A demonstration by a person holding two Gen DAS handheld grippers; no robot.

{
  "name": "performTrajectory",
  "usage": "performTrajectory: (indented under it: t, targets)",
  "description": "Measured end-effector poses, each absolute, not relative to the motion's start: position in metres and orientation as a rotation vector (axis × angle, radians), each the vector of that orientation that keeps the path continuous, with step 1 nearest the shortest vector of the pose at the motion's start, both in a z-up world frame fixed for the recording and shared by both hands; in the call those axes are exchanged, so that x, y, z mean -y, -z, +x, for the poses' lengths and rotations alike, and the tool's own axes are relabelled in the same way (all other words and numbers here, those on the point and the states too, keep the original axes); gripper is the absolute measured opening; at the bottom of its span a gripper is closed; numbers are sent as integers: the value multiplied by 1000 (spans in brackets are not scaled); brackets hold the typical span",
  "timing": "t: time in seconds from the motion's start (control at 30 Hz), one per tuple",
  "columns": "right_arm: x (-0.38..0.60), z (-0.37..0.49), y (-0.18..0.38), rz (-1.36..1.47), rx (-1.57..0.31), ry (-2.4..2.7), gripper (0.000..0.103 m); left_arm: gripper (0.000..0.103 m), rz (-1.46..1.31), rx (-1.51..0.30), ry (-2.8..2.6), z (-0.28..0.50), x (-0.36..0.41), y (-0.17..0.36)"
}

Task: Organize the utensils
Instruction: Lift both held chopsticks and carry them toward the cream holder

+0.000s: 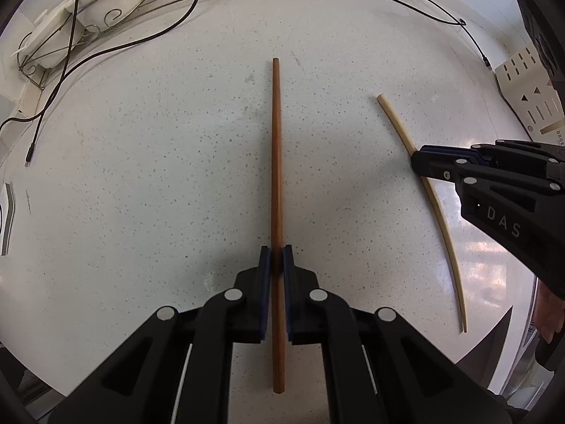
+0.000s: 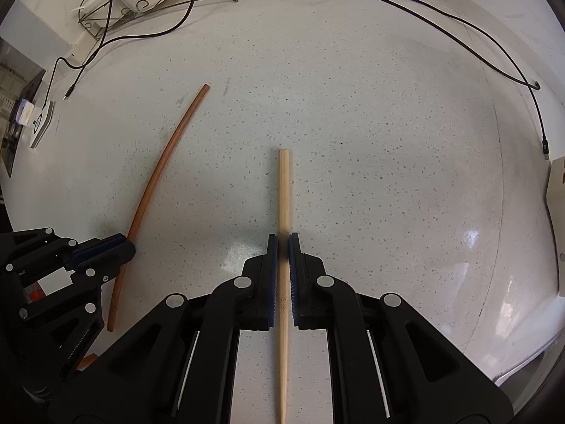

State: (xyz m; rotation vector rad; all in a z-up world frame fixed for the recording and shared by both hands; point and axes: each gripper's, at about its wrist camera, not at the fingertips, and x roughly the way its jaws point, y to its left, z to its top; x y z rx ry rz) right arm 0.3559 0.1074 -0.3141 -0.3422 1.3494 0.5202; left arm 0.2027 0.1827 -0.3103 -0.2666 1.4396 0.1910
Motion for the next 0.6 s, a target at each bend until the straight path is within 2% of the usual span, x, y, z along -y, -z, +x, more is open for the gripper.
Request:
performTrajectory:
  t: [0.17,0.6]
  targets:
    - [-114,356,314,-383,-1360,-503,6,6,-280,-1451,-190,206,-187,309]
    - [-99,367,315,-226,-1410,-483,6,7,-174,-1481,-182,217,-156,308]
